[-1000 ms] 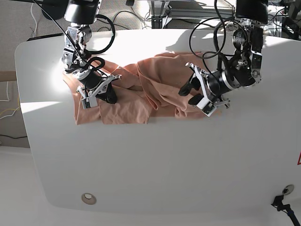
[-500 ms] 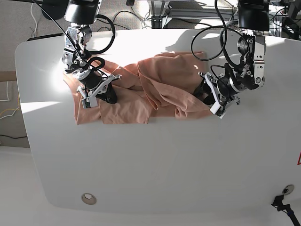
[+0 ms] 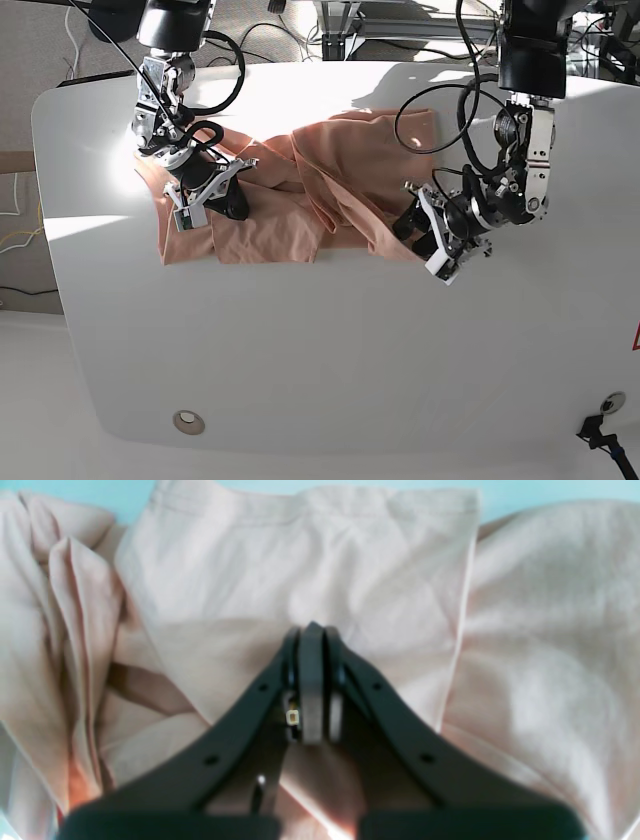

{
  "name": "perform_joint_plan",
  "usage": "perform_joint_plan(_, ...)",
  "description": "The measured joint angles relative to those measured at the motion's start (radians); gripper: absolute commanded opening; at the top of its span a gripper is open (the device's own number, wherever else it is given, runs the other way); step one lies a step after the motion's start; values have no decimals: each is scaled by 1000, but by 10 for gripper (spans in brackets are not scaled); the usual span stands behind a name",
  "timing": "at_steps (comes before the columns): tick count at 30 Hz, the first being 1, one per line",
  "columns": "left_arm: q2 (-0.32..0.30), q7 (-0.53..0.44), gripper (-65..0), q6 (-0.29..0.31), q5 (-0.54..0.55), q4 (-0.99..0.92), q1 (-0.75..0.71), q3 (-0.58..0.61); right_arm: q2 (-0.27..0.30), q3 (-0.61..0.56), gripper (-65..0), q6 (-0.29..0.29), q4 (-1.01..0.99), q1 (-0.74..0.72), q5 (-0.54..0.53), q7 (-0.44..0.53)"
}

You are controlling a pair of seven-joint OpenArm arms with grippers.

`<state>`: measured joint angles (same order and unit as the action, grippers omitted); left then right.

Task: Fold the T-shirt properly
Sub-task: 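Lay the folded end down and adjust the left gripper on the fabric, then regrasp the folded bundle with the left gripper near the right gripper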

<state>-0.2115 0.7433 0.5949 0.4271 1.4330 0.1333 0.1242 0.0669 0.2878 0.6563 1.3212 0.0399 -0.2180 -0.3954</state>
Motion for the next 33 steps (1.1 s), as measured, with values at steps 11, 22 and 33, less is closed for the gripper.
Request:
perform_joint_plan(11,120,1,-385,3,2,34,41,205,0,0,-650,2,0,0,0,0)
perform_joint_plan(22,30,77,-385,5,13,320,-63,89,0,0,-650,2,0,0,1,-1)
perform_joint_plan(33,-47,66,-234,-56,12,269,-103,-90,-1,0,-650,2,0,0,0,0)
